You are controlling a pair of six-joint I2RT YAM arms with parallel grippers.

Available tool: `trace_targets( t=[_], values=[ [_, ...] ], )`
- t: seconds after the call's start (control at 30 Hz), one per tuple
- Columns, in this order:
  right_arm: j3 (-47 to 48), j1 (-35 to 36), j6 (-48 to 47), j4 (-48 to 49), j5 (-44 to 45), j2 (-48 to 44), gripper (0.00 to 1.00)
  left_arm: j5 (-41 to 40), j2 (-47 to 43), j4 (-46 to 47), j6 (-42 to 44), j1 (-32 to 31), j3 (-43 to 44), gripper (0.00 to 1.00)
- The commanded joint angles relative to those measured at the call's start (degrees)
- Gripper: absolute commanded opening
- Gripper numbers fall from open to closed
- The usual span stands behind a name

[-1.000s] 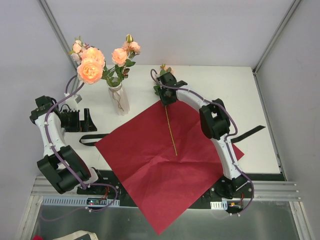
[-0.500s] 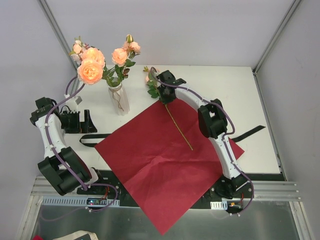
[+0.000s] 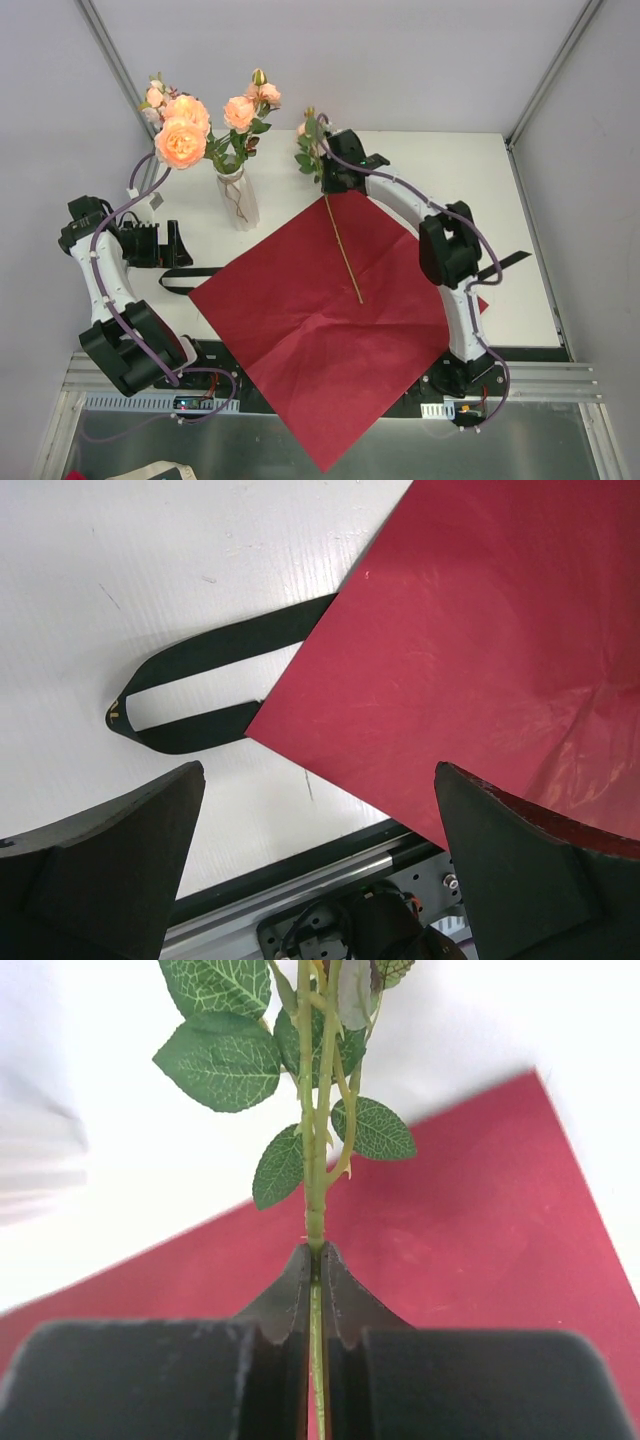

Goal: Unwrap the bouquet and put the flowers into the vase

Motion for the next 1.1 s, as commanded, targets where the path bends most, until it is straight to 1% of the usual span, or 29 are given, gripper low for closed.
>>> trace_targets(
  t=[0.0,0.07,0.1,0.13,0.17,0.23,0.27,0.33,0.37,0.43,0.47,0.5,0.57,0.63,0.73,1.07],
  values=[
    [-1.16,0.26,7.01,18.48,-4.68,-15.6,0.01,2.23,-0.05,-2.02,1.21,1.01,1.26,0.99],
    [-2.22,0.61,8.76,22.45,-5.82,-19.37,0.01,2.85,0.56,-2.46,0.95,1.1,1.79,0.99],
    [-2.83,0.78,9.04,27.26,-6.87,-20.7,0.01,2.94,0.74,-2.55,0.94,1.1,1.96,0.99],
    [-4.4,1.48,9.3,29.92,-7.23,-21.93,0.01,3.03,0.83,-2.64,0.94,1.19,2.05,0.99],
    [-5.72,2.01,8.69,36.03,-7.24,-24.73,0.01,3.11,0.83,-2.81,0.94,1.19,2.23,0.99],
    [-8.01,4.11,7.2,42.92,-6.8,-27.38,0.01,3.12,0.65,-2.82,1.03,1.27,2.32,0.99],
    [-10.54,5.08,6.06,50.96,-6.71,-29.48,0.01,3.29,0.48,-2.9,1.03,1.27,2.32,0.99],
    [-12.67,8.06,1.85,59.69,-6.53,-30.99,0.01,3.29,0.39,-2.9,1.03,1.27,2.23,0.99],
    [-14.24,8.95,0.18,70.53,-7.23,-30.91,0.01,3.2,0.3,-2.99,1.12,1.36,2.23,0.99],
    [-14.53,11.58,-3.34,80.52,-9.51,-29.16,0.01,3.12,0.39,-3.08,1.12,1.36,2.14,0.99],
    [-12.0,12.12,-3.44,84.74,-10.39,-28.37,0.01,3.2,0.39,-3.08,1.21,1.36,2.05,0.99],
    [-10.5,12.56,-3.44,85.83,-13.19,-27.58,0.01,3.2,0.39,-2.99,1.21,1.45,2.05,0.99],
    [-7.86,14.4,-6.24,87.94,-15.49,-25.55,0.01,3.12,0.39,-2.99,1.29,1.54,2.14,0.99],
    [-5.31,16.33,-10.97,88.39,-17.51,-24.32,0.01,2.94,0.39,-3.08,1.56,1.54,2.32,0.99],
    [-1.61,17.13,-13.27,86.81,-18.05,-22.3,0.01,3.12,0.56,-3.52,1.82,1.8,2.58,0.99],
    [7.18,17.13,-13.81,85.67,-16.56,-15.35,0.01,2.94,1.18,-4.57,2.79,2.24,3.63,0.99]
  ],
)
